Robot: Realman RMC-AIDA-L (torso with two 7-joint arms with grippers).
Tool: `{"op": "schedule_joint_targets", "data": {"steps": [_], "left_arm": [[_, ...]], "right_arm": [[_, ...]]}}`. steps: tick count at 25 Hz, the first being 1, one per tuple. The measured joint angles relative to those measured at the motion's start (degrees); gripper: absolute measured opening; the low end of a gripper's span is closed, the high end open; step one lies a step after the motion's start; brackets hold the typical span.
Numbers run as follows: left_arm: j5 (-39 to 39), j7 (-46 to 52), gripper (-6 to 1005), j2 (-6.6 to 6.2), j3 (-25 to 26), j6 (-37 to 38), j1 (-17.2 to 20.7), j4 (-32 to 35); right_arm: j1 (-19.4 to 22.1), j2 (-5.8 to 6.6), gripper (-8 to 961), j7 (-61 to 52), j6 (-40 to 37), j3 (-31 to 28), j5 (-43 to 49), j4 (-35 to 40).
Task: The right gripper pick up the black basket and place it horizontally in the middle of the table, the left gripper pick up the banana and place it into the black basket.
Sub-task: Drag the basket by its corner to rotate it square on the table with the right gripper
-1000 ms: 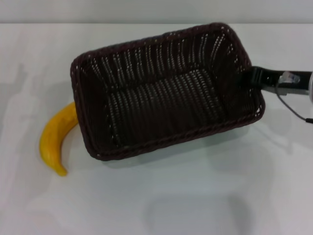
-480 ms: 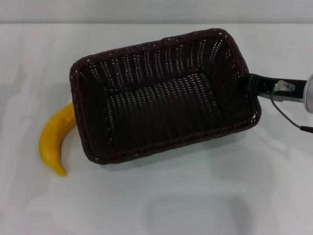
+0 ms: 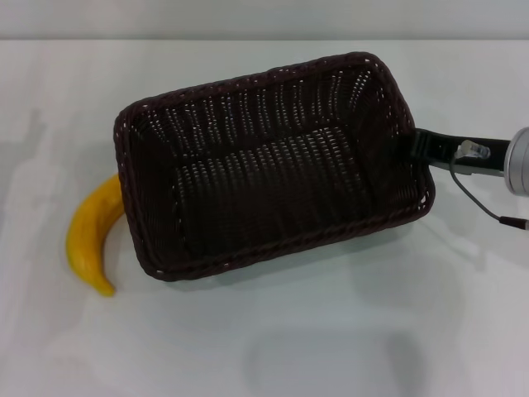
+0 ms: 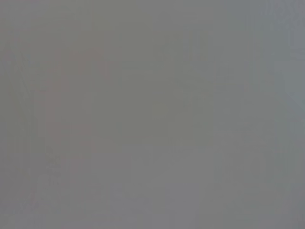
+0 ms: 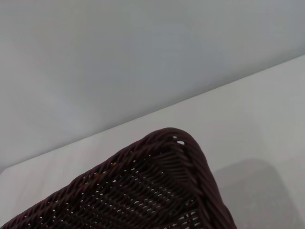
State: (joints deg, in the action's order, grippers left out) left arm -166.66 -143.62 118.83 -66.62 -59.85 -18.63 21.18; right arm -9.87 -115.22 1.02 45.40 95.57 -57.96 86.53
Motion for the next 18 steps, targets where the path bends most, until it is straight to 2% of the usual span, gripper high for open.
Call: {"op": "schedule_joint_targets", "data": {"steps": [11, 18], "left_arm": [[0.52, 0.01, 879, 0.0, 0.0, 0.1, -0.09, 0.0], [0.51, 0.01, 879, 0.0, 0.0, 0.23, 0.01, -0.11]], "right_arm": [[-0.35, 0.09, 305, 7.36, 0.03, -1.15, -5.96, -1.54], [-0.16, 0.15, 535, 11.08, -0.39, -5.1, -4.53, -0.73]]}}
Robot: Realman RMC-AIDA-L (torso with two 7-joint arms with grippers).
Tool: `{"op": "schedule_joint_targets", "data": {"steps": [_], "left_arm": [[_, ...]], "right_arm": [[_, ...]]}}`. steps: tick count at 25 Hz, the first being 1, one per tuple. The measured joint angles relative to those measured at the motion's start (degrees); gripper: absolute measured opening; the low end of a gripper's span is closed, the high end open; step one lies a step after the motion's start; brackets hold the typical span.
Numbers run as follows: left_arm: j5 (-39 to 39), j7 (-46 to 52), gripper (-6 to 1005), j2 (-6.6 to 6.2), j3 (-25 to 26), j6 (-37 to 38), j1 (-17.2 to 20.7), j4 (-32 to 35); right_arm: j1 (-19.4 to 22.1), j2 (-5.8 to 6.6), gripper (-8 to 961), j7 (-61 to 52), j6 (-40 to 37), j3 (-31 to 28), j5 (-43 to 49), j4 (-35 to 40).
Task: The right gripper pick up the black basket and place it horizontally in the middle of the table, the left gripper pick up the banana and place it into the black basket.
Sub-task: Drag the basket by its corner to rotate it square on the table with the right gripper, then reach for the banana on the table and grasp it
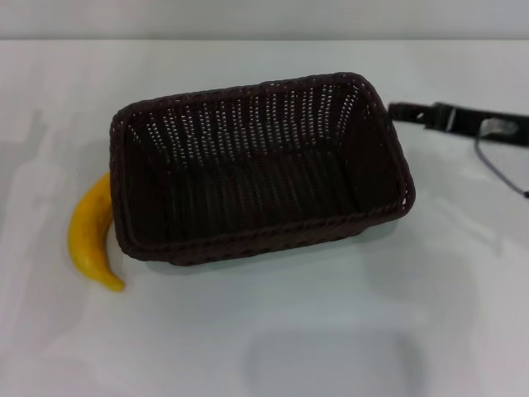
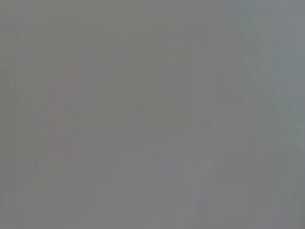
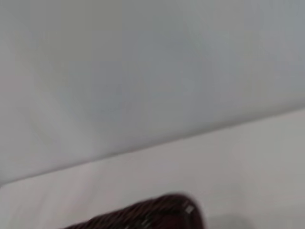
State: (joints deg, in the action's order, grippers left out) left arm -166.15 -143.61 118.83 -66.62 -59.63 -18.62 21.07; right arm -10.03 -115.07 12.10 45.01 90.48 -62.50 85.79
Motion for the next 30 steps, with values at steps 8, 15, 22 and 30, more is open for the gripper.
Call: {"op": "schedule_joint_targets", "data": {"steps": [8, 15, 22, 30], "left_arm": [[-0.04, -0.33, 879, 0.07, 0.4, 0.04, -0.01, -0.72], [-0.39, -0.62, 879, 0.27, 0.44, 0.11, -0.18, -0.9], [-0.53, -0.66, 879, 0.38, 0.52, 0.13, -0.62, -0.97], [-0.28, -0.71, 879, 0.28, 0.51, -0.36, -0.96, -0.62]], "right_arm": [[0.37, 0.02, 788, 11.33, -7.7, -2.9, -0.26, -2.55], [0.09, 0.02, 873, 30.98, -25.97, -0.61, -11.23, -10.83], [-2.24, -0.07, 873, 52.52, -36.59, -2.3, -33.53, -22.28], [-4.39, -0.21, 871, 68.14, -37.66, -12.12, -47.99, -29.77]]}}
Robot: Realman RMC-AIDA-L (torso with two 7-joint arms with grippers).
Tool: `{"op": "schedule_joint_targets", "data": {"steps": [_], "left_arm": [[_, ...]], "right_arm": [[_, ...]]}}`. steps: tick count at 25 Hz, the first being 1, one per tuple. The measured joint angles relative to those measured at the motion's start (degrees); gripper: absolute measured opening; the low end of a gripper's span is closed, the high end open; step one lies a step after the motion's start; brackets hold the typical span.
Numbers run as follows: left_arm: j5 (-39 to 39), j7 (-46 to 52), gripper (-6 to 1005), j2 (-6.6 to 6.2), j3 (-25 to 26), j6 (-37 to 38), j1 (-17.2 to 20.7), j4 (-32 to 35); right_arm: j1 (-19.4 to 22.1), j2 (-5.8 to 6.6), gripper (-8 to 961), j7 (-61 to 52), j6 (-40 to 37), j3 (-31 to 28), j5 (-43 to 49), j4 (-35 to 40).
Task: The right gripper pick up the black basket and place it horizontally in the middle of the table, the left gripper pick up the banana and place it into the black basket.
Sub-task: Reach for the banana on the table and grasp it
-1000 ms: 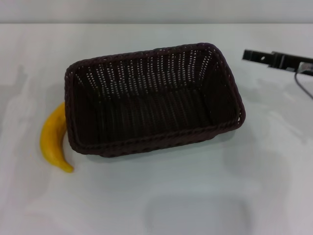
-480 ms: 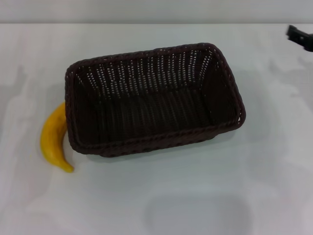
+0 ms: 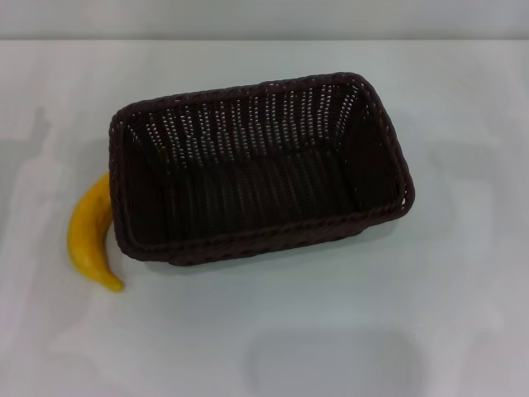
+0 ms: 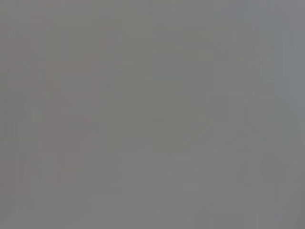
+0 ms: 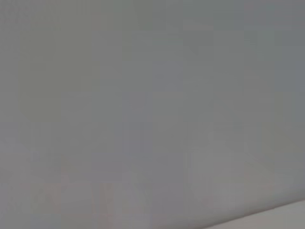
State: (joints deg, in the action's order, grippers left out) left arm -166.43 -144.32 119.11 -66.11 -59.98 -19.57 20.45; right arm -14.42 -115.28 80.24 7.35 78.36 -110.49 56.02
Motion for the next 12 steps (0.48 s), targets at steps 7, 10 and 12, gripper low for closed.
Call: {"op": "schedule_joint_targets", "data": {"steps": [7, 10, 12], "left_arm": [[0.2, 0.0, 879, -0.09, -0.24, -0.12, -0.69, 0.06], [0.23, 0.0, 879, -0.11, -0.35, -0.14, -0.82, 0.22], [0.28, 0.0, 879, -0.11, -0.43, -0.19, -0.86, 0.47]], "right_arm": [[-1.32, -0.05, 871, 16.89, 16.99, -11.01, -14.84, -6.58], [-1.93, -0.12, 870, 24.65, 27.4, -13.72, -20.48, -11.32], [-2.07, -0.1, 870, 31.02, 35.02, -14.28, -25.7, -14.96]]}}
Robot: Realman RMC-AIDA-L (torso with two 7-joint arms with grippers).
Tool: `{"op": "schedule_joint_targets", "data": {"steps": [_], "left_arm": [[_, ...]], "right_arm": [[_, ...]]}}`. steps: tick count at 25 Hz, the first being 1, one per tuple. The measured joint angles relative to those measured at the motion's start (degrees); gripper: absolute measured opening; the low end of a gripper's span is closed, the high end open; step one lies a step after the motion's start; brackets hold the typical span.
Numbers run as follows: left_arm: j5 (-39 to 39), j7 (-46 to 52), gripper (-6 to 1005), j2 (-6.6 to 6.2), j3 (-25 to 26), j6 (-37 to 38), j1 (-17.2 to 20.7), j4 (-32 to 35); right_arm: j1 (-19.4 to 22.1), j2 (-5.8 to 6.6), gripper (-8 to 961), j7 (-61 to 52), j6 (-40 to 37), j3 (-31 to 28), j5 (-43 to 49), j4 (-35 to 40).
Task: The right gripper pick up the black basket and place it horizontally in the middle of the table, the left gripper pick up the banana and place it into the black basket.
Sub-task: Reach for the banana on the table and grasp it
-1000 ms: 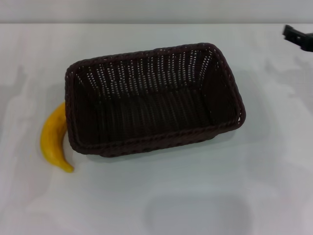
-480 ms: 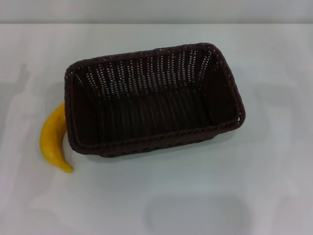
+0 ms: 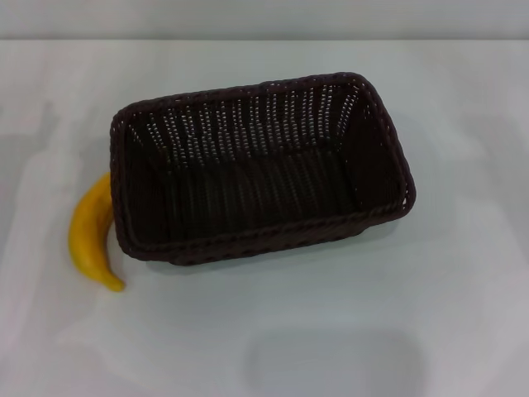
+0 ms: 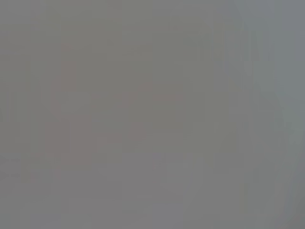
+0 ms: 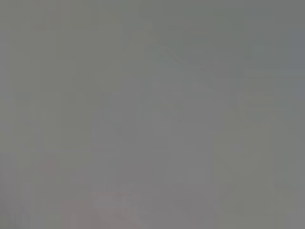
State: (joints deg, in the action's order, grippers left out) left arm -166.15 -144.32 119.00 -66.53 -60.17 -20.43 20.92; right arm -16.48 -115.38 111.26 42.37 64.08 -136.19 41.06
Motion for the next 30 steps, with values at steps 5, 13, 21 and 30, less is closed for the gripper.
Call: {"op": "schedule_joint_targets", "data": {"steps": [5, 13, 21, 30], "left_arm": [[0.59, -0.04, 879, 0.03, -0.01, -1.61, 0.06, 0.15], [1.18, -2.07, 879, 0.22, 0.01, -7.17, 0.71, 0.15], [1.2, -2.19, 878, 0.2, 0.0, -8.01, 0.76, 0.17], [8.36, -0.73, 878, 0.22, -0.14, -0.18, 1.21, 6.74]], "right_arm": [[-0.31, -0.05, 870, 14.07, 14.42, -0.23, -9.89, -8.14], [-0.48, -0.16, 870, 19.2, 19.7, -3.39, -16.98, -15.02], [-0.3, 0.18, 869, 19.05, 18.13, -4.91, -17.36, -15.14], [-0.55, 0.28, 869, 18.78, 17.69, -4.82, -17.17, -15.96]]}}
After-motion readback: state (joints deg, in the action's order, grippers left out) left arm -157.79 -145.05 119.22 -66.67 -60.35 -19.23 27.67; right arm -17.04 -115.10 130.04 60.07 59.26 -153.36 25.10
